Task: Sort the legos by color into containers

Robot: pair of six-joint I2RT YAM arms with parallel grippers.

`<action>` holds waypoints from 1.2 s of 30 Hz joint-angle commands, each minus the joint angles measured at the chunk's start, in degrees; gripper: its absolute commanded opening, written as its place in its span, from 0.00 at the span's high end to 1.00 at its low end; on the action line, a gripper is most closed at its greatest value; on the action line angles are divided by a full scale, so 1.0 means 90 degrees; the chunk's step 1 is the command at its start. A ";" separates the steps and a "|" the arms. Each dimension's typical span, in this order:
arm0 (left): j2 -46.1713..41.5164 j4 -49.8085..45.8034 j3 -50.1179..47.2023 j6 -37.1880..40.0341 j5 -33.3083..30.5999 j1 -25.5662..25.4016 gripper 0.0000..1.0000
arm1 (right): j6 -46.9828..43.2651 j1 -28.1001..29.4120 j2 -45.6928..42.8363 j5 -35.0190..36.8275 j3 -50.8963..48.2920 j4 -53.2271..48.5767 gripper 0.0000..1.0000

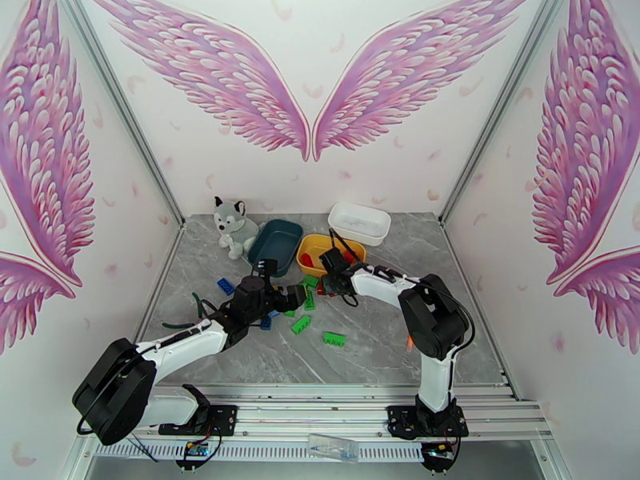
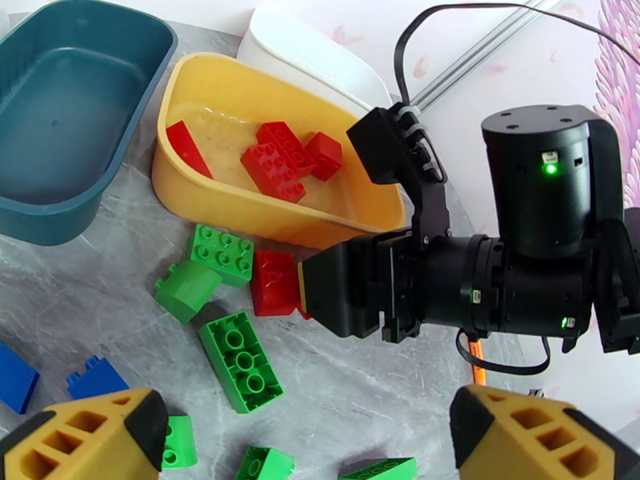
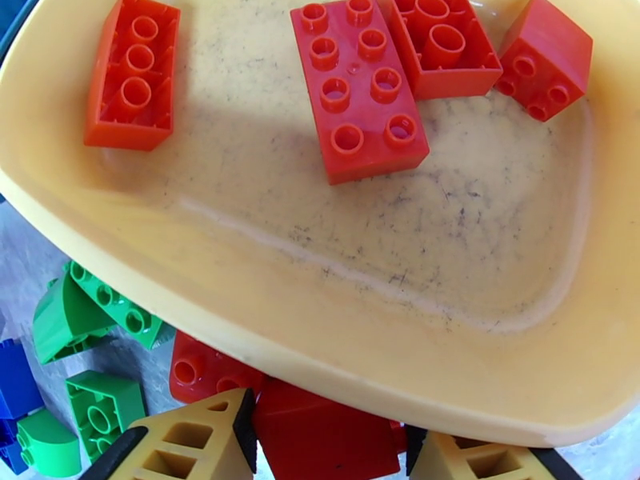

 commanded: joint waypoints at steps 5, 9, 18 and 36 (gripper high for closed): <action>-0.0034 -0.0059 0.0126 0.0023 0.0003 0.0044 0.01 | 0.0190 -0.0022 -0.0464 -0.0205 -0.0271 0.0042 0.52; -0.0046 -0.0069 0.0133 0.0027 -0.0011 0.0044 0.01 | 0.0245 -0.0009 -0.0632 -0.0219 -0.0375 -0.0017 0.52; -0.0065 -0.0078 0.0132 0.0028 -0.0007 0.0053 0.01 | 0.0259 0.0093 -0.0659 0.0039 -0.0483 -0.0301 0.50; -0.0239 -0.0137 0.0093 0.0058 -0.0046 0.0054 0.01 | 0.0116 0.0139 -0.0149 0.0110 -0.0216 -0.0468 0.28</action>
